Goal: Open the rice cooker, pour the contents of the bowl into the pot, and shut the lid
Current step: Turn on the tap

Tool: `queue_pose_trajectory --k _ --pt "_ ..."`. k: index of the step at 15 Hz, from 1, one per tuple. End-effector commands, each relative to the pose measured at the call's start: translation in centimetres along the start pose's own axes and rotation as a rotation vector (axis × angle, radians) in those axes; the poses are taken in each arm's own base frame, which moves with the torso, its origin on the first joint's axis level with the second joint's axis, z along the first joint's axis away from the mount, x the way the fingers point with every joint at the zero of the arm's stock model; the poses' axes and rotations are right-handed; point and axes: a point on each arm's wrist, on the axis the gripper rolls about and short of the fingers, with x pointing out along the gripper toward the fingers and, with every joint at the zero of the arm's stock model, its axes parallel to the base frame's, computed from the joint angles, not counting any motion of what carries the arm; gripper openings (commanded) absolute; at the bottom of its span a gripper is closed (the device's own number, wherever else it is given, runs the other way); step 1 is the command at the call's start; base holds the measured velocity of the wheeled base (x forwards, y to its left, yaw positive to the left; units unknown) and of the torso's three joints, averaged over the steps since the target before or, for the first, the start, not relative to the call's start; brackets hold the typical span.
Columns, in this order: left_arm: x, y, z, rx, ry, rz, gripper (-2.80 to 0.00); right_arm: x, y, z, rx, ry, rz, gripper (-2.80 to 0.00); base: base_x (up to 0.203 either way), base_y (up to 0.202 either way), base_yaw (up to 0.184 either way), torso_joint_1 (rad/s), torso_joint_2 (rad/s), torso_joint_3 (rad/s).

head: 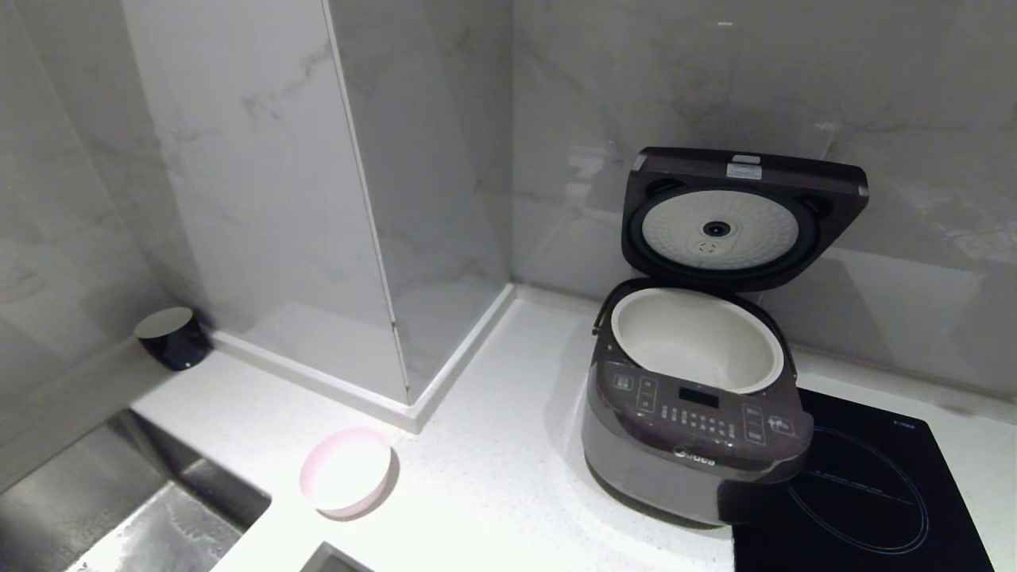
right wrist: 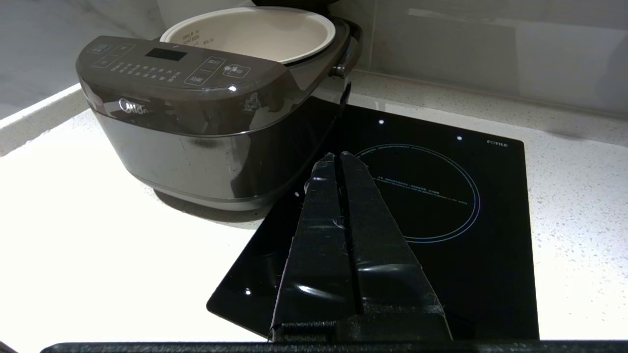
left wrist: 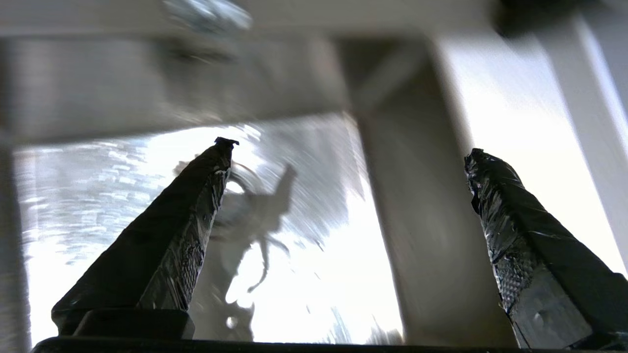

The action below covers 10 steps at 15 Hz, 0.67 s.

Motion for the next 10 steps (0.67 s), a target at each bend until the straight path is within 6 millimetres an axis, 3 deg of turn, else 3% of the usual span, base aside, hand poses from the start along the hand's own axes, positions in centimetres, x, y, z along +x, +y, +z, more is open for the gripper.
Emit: queue_pose_trajectory --k 1,4,6,8,10 --pt "-1.3 -1.9 -0.8 0.057 0.010 -0.069 0.00 0.0 0.0 0.0 0.000 0.000 0.000 -2.80 0.000 0.000 0.000 0.000 0.00 0.000" --pt "-3.3 -6.8 -2.9 0.222 0.054 -0.277 0.00 0.0 0.0 0.0 0.000 0.000 0.000 -2.80 0.000 0.000 0.000 0.000 0.00 0.000" --pt "-6.1 -10.8 -5.3 0.329 0.085 -0.457 0.00 0.0 0.0 0.0 0.000 0.000 0.000 -2.80 0.000 0.000 0.000 0.000 0.00 0.000" --pt "-9.7 -13.2 -7.6 0.420 0.096 -0.636 0.00 0.0 0.0 0.0 0.000 0.000 0.000 -2.80 0.000 0.000 0.000 0.000 0.00 0.000" --pt "-12.5 -14.3 -9.7 0.489 0.124 -0.791 0.00 0.0 0.0 0.0 0.000 0.000 0.000 -2.80 0.000 0.000 0.000 0.000 0.00 0.000"
